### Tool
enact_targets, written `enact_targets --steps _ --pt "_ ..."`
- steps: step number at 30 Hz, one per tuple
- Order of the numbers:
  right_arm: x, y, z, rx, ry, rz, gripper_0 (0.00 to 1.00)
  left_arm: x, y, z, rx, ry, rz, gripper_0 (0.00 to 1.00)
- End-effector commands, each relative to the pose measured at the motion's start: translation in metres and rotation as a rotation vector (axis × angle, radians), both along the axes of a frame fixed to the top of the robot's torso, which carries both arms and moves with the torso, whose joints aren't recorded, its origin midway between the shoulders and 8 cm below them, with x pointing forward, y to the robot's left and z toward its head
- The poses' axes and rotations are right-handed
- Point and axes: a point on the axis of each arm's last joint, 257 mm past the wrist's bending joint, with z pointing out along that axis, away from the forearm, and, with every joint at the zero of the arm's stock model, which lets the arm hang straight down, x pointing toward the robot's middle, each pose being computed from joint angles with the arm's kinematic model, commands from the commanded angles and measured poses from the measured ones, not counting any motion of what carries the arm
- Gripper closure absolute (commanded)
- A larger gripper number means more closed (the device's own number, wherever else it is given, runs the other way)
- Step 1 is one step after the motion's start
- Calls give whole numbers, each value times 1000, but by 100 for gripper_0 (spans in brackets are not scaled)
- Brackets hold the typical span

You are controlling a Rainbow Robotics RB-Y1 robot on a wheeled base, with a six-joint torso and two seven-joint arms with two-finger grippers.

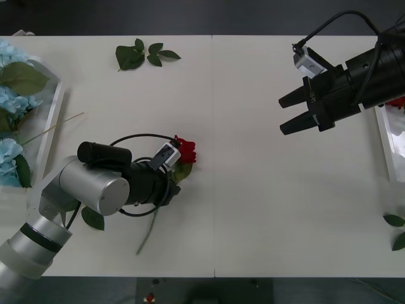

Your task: Put the red flowers into the right box and the blue flowers into the left box

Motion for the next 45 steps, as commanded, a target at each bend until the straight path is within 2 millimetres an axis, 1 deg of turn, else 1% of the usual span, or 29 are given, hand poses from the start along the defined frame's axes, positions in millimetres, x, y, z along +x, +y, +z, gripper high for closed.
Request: enact_targets --steps 1,2,3,4,8,12,15,19,20,23,24,26,27,28,30,32,33,36,39,40,42,44,45 --pt "2 -12 11 -13 -40 -9 21 7 1 8 27 -53 -26 71" --pt "3 -11 11 -12 -41 -9 22 8 2 8 32 -56 -26 90" --pt "3 -11 11 -12 -42 -10 22 8 3 8 34 -57 -25 98" --pt "3 -11 11 -11 -43 -12 22 10 4 9 41 -64 -24 100" --pt "3 -11 10 -11 -42 -12 22 14 9 8 65 -84 -18 100" --pt "4 -10 11 -9 -43 -13 22 15 6 11 46 -81 -13 100" --pt "3 -10 13 -2 -40 -14 22 19 1 28 7 -100 -2 100" --pt "2 -8 15 11 -34 -13 22 20 -8 68 -110 -95 19 100" --pt "1 -7 15 10 -33 -12 21 20 -10 73 -135 -88 22 100" --pt "3 -8 16 15 -31 -18 22 18 -19 107 -293 -59 28 100" --pt "3 -8 17 24 -25 -20 22 18 -22 124 -366 -50 28 100" --pt "2 -6 20 40 -17 -24 22 16 -25 141 -431 -47 23 100" --pt "1 -5 23 58 -7 -24 22 15 -27 158 -488 -47 16 100" --pt "0 -4 25 64 -3 -23 22 14 -28 164 -513 -43 12 100" --pt "-5 0 25 104 35 -26 21 12 -29 190 -620 -33 6 100" --pt "-9 2 22 145 73 -38 22 10 -30 209 -690 -26 -5 100" --pt "-13 5 21 184 106 -45 22 9 -30 224 -741 -24 -15 100" --pt "-23 10 20 276 178 -65 22 9 -29 258 -848 -38 -35 100" --pt "-33 10 18 338 217 -77 21 11 -34 293 -977 -65 -43 100" --pt "-35 11 18 347 222 -75 22 12 -36 299 -998 -73 -43 100" --pt "-40 13 16 394 234 -82 22 16 -43 320 -1073 -99 -44 100" --pt "-44 14 13 426 250 -91 22 20 -47 331 -1112 -121 -36 100" --pt "-47 15 10 454 260 -98 22 23 -51 340 -1142 -136 -32 100"
